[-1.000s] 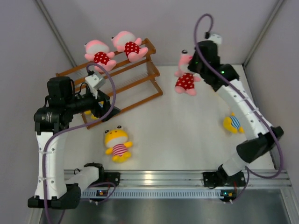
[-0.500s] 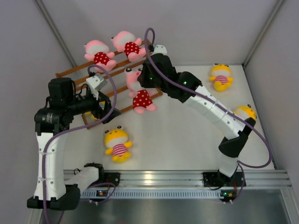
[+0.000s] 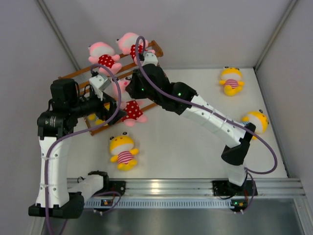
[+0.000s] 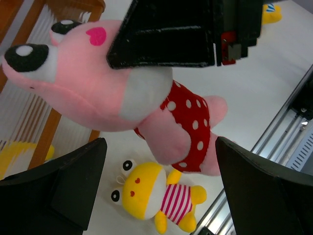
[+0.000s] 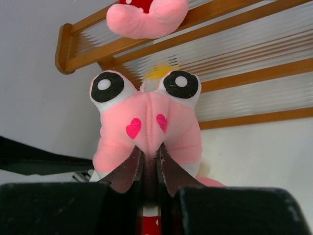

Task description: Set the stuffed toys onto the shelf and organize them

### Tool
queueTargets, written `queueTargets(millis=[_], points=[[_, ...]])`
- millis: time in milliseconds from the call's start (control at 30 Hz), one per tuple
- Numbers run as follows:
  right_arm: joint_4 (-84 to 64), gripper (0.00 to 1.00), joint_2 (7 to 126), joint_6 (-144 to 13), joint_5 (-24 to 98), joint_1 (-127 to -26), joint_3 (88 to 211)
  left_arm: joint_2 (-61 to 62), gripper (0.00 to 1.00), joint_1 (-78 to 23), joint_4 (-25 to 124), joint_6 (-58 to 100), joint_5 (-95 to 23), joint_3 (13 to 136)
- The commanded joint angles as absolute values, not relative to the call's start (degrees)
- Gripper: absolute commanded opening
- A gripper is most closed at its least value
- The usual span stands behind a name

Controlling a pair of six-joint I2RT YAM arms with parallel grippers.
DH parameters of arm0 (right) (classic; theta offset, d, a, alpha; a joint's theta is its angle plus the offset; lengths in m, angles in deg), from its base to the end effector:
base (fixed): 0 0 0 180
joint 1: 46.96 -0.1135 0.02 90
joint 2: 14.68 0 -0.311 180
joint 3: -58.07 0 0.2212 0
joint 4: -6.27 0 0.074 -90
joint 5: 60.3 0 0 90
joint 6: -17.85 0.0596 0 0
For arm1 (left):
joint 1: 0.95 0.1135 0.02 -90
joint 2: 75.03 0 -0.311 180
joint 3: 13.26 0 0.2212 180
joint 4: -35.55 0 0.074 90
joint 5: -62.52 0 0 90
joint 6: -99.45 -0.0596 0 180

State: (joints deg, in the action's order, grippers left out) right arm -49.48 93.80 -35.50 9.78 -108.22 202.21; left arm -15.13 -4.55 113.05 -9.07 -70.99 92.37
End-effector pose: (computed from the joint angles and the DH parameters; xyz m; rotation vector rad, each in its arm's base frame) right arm 0.2200 0.3589 0.4928 -0.1837 1.9780 0.8121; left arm 0.1153 -0.0484 0.4792 0.8080 1.8502 -0.6373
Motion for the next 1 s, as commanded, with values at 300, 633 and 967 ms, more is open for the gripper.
queueTargets(millis=[300, 633, 967], points=[[-41.8, 0.00, 92.1, -34.4, 11.8, -110.9, 204.8, -14.0, 0.19, -4.8, 104.3, -5.0, -64.0, 92.4], [-31.6, 0.64, 83.9, -37.0, 11.2, -110.9, 191.5, -14.7, 0.01, -4.8, 104.6, -8.7, -49.4, 99.3], [-29.6, 0.75, 76.8, -38.8, 10.5, -109.3, 182.8, -11.4, 0.01, -4.7, 110.3, -9.6, -42.4, 113.7]])
